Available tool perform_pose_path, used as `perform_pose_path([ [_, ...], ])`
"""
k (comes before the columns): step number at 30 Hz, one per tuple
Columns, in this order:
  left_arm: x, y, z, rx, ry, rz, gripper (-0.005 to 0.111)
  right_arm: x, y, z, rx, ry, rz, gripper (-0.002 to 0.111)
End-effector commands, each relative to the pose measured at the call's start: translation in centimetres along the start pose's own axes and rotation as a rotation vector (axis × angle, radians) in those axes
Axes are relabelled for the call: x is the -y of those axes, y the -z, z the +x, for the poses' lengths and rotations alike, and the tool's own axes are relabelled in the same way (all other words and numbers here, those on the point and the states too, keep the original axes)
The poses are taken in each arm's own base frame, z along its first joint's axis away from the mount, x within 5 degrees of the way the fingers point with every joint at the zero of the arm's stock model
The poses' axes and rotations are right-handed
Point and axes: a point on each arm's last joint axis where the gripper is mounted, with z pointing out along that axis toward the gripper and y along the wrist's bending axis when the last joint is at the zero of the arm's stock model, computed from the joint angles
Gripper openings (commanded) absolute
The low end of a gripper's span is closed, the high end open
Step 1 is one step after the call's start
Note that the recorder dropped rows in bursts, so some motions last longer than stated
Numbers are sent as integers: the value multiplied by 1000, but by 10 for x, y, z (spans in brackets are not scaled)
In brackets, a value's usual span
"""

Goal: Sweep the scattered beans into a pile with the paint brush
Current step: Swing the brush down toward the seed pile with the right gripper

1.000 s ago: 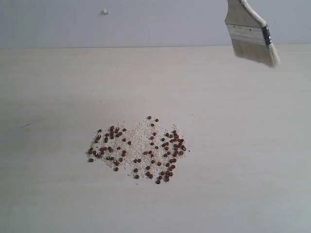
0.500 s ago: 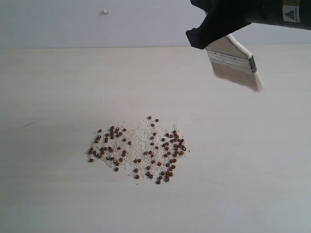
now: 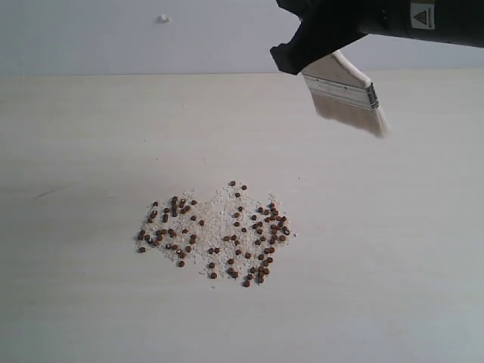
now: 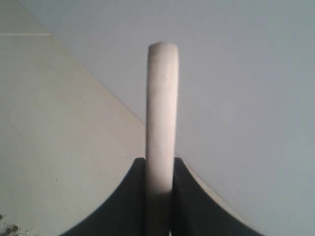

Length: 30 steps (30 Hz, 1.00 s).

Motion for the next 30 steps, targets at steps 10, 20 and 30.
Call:
perform_pose_path([
  [10, 0, 1, -1, 8, 15, 0, 0, 65, -19, 31, 54, -42, 225, 0],
  [20, 0, 1, -1, 8, 15, 0, 0, 30, 15, 97, 285, 73, 615, 0],
  [30, 0, 1, -1, 8, 12, 0, 0, -24, 18, 102, 177, 104, 578, 0],
])
